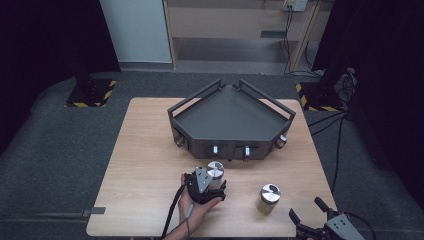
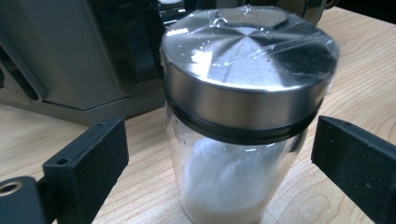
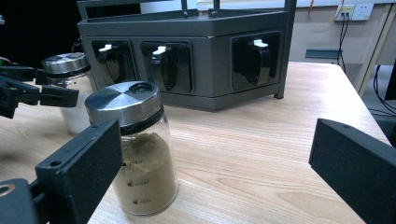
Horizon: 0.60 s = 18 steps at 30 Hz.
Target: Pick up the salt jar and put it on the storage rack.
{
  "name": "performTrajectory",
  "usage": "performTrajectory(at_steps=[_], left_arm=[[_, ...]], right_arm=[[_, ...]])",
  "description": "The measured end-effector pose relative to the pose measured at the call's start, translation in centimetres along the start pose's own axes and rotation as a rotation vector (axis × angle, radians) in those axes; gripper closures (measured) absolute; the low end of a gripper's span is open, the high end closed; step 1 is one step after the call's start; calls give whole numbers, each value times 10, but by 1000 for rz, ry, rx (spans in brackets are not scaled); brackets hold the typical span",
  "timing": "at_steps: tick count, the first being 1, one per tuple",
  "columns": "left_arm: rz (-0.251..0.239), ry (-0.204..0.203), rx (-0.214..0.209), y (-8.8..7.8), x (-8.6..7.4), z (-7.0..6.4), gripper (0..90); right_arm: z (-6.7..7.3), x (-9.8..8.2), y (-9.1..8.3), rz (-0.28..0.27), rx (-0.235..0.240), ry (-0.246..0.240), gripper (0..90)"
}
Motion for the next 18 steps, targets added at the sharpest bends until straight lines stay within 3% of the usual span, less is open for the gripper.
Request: performTrajectory(at_steps=[18], left_arm=[[2,-8,10,12,-1,-1,32]], right_arm=[[-2,-1,1,5,-2,4,36]])
Point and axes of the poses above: each handheld gripper's, and its own axes: y roughly forward along the jaws, x roughly out of its top, z roughly to its left, the point moved 1 cm from there along y, roughly forward along the jaws, and after that the axes turned 5 degrees about -y, right-handed, at the moved point
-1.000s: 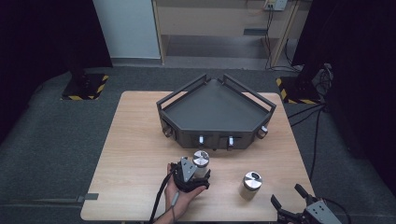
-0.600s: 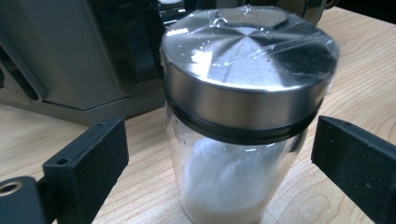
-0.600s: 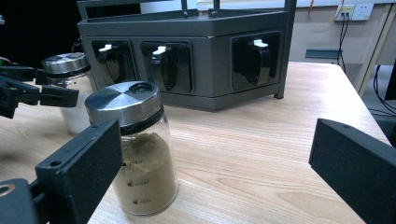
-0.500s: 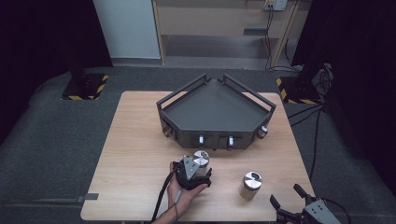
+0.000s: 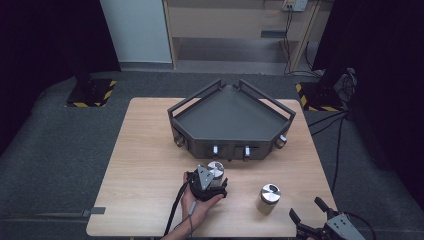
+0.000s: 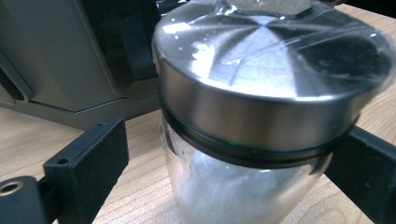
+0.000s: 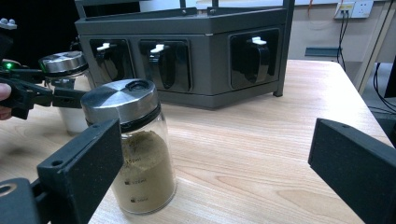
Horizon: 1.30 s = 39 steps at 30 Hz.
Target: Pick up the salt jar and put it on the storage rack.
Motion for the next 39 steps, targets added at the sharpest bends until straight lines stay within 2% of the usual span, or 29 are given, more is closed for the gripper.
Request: performTrajectory(at_steps=[9,13,16,23,25,26,39], left_arm=[[0,1,3,2,0,-1,35],[-5,6,7,2,-1,-1,66],[-10,12,23,2,-2,-3,121],[-14,25,10,3,-3,-4,205],[-21,28,-4,3,-5,-4,279],[-22,32,1,3,-5,-5,287],[-28,31,2,4,-6,-5,293]], right_arm=[[1,0,1,2,1,-1,36],[0,0,1,3,2,-1,36],[0,0,1,4,3,0,36],[0,0,1,1,2,1,36],[0,0,1,1,1,2,36],[0,0,1,1,1,3,37],[0,0,0,-2,3,3,37]])
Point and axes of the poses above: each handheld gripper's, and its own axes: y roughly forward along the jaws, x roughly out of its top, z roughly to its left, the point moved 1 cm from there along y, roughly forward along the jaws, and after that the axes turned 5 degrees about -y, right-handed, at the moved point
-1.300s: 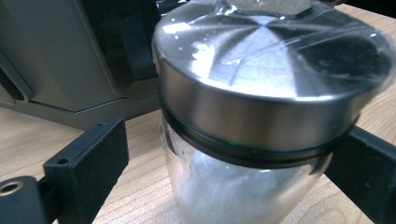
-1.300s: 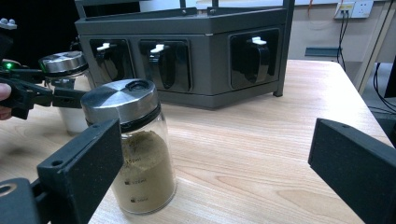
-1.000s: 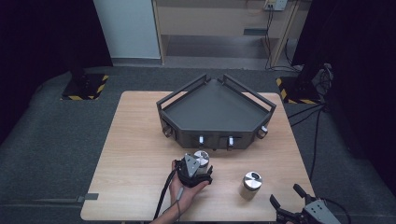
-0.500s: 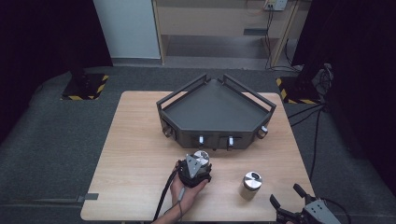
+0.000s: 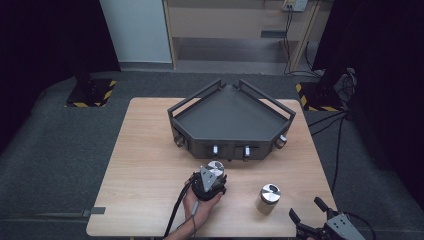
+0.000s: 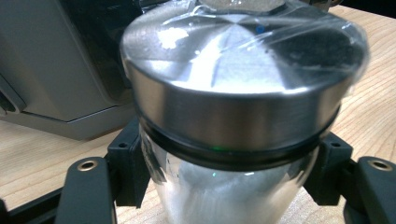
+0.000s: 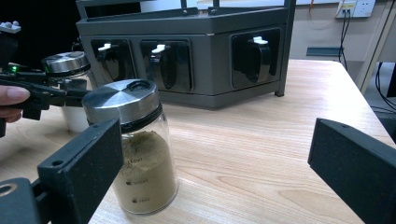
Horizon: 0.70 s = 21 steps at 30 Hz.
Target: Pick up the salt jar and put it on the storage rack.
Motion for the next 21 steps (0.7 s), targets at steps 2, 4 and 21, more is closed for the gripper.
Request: performTrajectory(at_steps=[2,4,21], left_arm=[[1,-1,1,0,0,0,293],[1,-3,1,0,0,0,294],[-14,18,-8,0,-2,1,297]], right_arm=[[0,0,0,-1,-1,0,37],[0,0,-1,-3,-1,0,37],[1,0,-1,-4,2,3,38]])
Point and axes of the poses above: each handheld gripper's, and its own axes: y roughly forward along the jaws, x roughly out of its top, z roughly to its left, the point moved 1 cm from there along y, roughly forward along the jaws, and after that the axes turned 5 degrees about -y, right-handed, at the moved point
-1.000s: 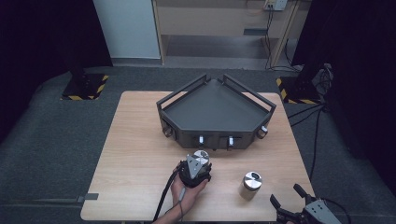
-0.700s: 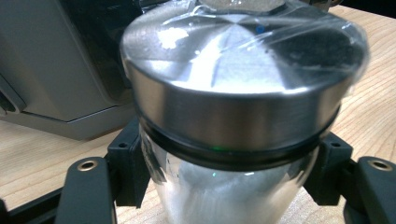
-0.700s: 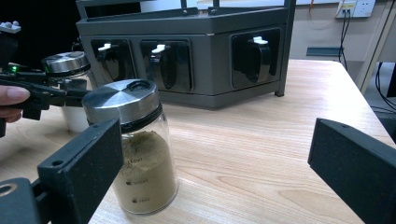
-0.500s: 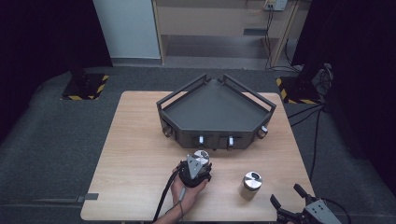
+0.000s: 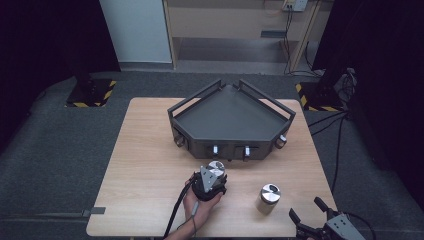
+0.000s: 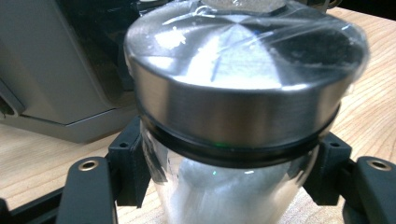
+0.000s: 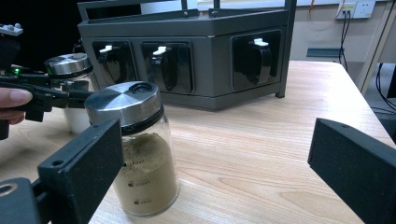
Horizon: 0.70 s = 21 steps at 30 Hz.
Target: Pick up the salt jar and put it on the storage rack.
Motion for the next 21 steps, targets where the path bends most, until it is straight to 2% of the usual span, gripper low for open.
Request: performTrajectory(at_steps=[3,9,13,21], left_arm=[[1,13,-3,-1,0,0,297],[2,9,-14,-5,4,0,298],[-18,21,-9,-10,10,0,298],[-52,17,-2,-21,22,3,298]], right_arm=[[0,0,0,-1,-1,0,38],[0,0,-1,-3,0,0,38],[0,1,-1,-6,0,-1,38],[1,1,-1,-10,1,-3,38]])
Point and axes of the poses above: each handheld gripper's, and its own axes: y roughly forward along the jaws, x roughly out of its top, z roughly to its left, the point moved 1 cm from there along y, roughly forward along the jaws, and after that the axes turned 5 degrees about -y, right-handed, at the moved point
